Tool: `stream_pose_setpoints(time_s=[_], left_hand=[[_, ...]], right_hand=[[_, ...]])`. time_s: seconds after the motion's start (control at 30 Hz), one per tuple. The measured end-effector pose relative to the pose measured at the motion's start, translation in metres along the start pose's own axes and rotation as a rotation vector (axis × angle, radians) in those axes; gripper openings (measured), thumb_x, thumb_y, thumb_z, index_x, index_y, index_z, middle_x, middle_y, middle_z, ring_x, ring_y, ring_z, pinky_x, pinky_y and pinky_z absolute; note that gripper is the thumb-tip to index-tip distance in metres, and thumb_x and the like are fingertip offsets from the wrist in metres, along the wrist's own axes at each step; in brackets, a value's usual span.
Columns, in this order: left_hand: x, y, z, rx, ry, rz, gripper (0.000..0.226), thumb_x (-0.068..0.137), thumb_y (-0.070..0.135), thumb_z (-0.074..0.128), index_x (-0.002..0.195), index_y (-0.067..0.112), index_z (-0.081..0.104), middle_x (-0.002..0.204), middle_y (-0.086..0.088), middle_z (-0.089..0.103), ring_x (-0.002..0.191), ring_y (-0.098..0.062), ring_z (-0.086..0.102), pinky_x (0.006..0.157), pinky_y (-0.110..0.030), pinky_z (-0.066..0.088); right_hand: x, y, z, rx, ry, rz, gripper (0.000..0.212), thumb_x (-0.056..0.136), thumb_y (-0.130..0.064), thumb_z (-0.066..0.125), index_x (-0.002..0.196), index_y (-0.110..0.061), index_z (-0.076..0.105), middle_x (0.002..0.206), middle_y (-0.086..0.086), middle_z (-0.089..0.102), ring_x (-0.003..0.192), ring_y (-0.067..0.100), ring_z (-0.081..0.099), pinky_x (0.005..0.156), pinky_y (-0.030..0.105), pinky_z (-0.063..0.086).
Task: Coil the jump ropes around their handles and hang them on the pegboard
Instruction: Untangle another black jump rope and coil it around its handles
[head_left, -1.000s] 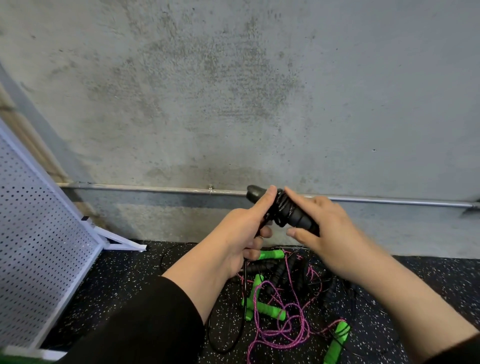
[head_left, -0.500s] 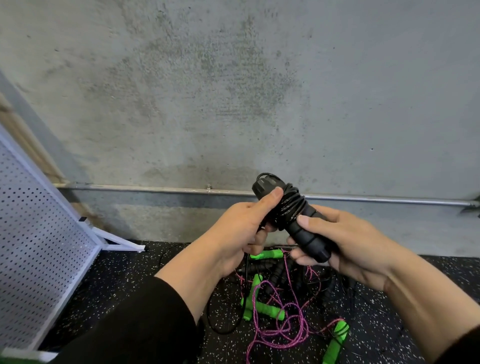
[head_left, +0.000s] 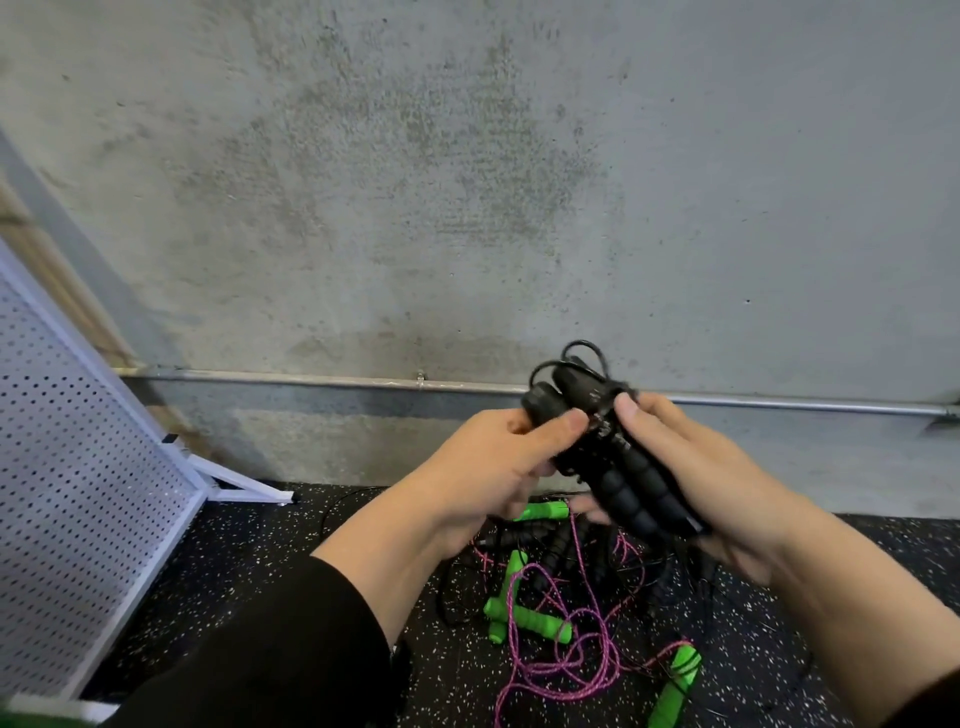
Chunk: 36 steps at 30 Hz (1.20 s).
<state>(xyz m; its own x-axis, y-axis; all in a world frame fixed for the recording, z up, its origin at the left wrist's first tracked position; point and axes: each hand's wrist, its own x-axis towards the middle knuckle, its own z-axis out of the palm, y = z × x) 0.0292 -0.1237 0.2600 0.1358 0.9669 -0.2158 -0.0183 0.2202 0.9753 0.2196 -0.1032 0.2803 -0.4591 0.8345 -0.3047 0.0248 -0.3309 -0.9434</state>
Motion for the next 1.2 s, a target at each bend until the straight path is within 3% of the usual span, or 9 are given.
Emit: stream_pose_setpoints(time_s=[0.13,0.33,0.47,0.6,0.7,0.83,1.0,1.1,1.2], left_hand=[[-0.002,-0.001,0.008,0.023,-0.006,-0.025,0.036,0.092,0.052,0.065,0.086,0.017,0.059,0.064,0.006,0.045,0.046,-0.007,0.026,0.042,-0.020,0.023],[-0.001,-0.003,0.009,-0.100,-0.040,-0.134,0.037,0.100,0.033,0.062,0.116,0.000,0.063,0.056,0.007,0.033,0.043,-0.008,0.020,0.045,-0.023,0.015],[0.002,-0.008,0.012,-0.156,-0.035,-0.171,0.028,0.097,0.018,0.065,0.075,0.016,0.048,0.057,0.005,0.030,0.042,-0.008,0.017,0.040,-0.021,0.018],[0.002,-0.004,0.008,-0.223,0.006,-0.194,0.007,0.094,0.007,0.057,0.096,0.011,0.052,0.064,0.002,0.030,0.045,-0.008,0.017,0.040,-0.020,0.015],[0.002,-0.003,0.005,-0.172,0.008,-0.201,0.015,0.093,0.006,0.053,0.105,0.014,0.051,0.064,0.002,0.036,0.048,-0.008,0.019,0.041,-0.020,0.019],[0.002,-0.006,0.009,-0.084,0.004,-0.239,0.014,0.090,0.004,0.053,0.089,0.014,0.063,0.076,-0.003,0.050,0.051,-0.012,0.045,0.044,-0.020,0.034],[0.002,-0.001,0.015,-0.147,0.058,-0.233,0.020,0.089,-0.001,0.044,0.095,0.005,0.062,0.087,-0.011,0.061,0.052,-0.016,0.049,0.044,-0.024,0.038],[0.005,0.000,0.011,-0.208,0.080,-0.236,0.021,0.090,-0.001,0.042,0.098,0.001,0.061,0.077,-0.010,0.061,0.051,-0.016,0.046,0.042,-0.024,0.038],[0.004,0.002,0.009,-0.222,0.075,-0.241,0.018,0.091,0.000,0.044,0.099,0.003,0.060,0.071,-0.007,0.057,0.050,-0.014,0.043,0.041,-0.024,0.034]], right_hand=[[0.001,0.002,0.002,-0.156,0.010,-0.019,0.052,0.081,-0.052,0.063,0.118,-0.017,0.056,0.074,0.016,0.070,0.058,0.028,0.065,0.051,0.031,0.055],[0.019,0.011,-0.010,-0.604,0.330,-0.301,0.054,0.086,-0.051,0.071,0.131,-0.043,0.043,0.098,-0.007,0.070,0.071,0.014,0.067,0.070,0.033,0.053],[0.020,0.017,-0.011,-0.807,0.227,-0.264,0.069,0.089,-0.057,0.063,0.144,-0.051,0.022,0.116,-0.012,0.065,0.097,0.011,0.066,0.090,0.035,0.050],[0.015,0.013,-0.014,-0.725,0.079,-0.262,0.068,0.085,-0.067,0.045,0.146,-0.054,0.020,0.109,-0.028,0.062,0.084,-0.011,0.063,0.082,0.025,0.045],[0.016,0.015,-0.011,-0.603,0.121,-0.277,0.050,0.081,-0.073,0.041,0.128,-0.056,0.036,0.089,-0.015,0.070,0.074,0.009,0.068,0.074,0.043,0.055],[0.019,0.017,-0.006,-0.577,0.175,-0.328,0.051,0.073,-0.072,0.056,0.119,-0.056,0.041,0.104,-0.012,0.069,0.084,0.018,0.070,0.084,0.051,0.057],[0.022,0.024,0.000,-0.767,0.296,-0.379,0.084,0.080,-0.046,0.078,0.150,-0.043,0.031,0.139,-0.009,0.050,0.125,0.008,0.051,0.104,0.026,0.037],[0.023,0.022,-0.002,-0.788,0.255,-0.381,0.091,0.074,-0.061,0.070,0.154,-0.044,0.030,0.135,-0.014,0.046,0.121,-0.002,0.044,0.100,0.017,0.030],[0.021,0.023,-0.001,-0.734,0.203,-0.347,0.079,0.069,-0.075,0.055,0.143,-0.055,0.036,0.119,-0.020,0.059,0.101,0.002,0.058,0.096,0.027,0.045]])
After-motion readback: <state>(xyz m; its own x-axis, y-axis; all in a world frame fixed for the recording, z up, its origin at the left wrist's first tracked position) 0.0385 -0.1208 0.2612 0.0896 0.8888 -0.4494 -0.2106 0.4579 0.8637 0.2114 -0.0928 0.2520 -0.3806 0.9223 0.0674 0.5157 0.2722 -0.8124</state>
